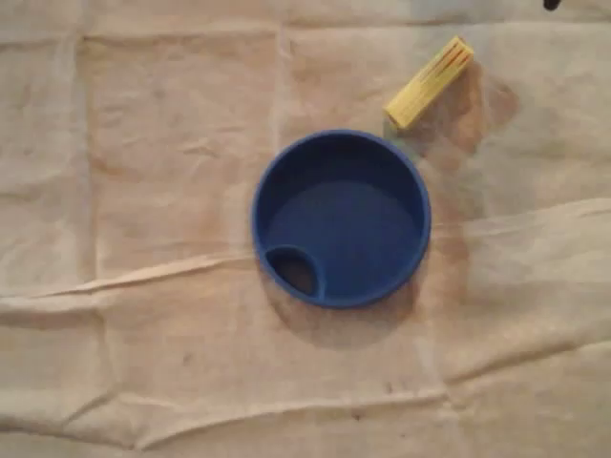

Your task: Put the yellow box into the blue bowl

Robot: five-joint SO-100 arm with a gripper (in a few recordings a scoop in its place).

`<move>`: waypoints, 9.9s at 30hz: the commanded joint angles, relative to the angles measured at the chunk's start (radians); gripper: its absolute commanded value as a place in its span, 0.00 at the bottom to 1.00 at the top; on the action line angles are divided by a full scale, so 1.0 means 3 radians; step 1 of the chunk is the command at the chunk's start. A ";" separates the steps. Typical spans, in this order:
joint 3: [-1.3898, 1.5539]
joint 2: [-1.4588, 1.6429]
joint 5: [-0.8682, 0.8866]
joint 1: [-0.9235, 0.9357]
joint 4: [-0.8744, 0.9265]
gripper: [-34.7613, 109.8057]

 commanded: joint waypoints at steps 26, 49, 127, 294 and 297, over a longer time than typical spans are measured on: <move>0.0516 -0.1064 -0.0026 0.0297 -0.0987 0.44; 0.0772 -0.1074 -0.0031 0.0297 -0.1365 0.44; 0.0701 -0.1452 -0.0020 0.0317 -0.1514 0.24; 0.0123 0.2961 0.0777 -0.0077 -0.0005 0.24; 0.0368 0.3191 0.0782 -0.0077 -0.0005 0.24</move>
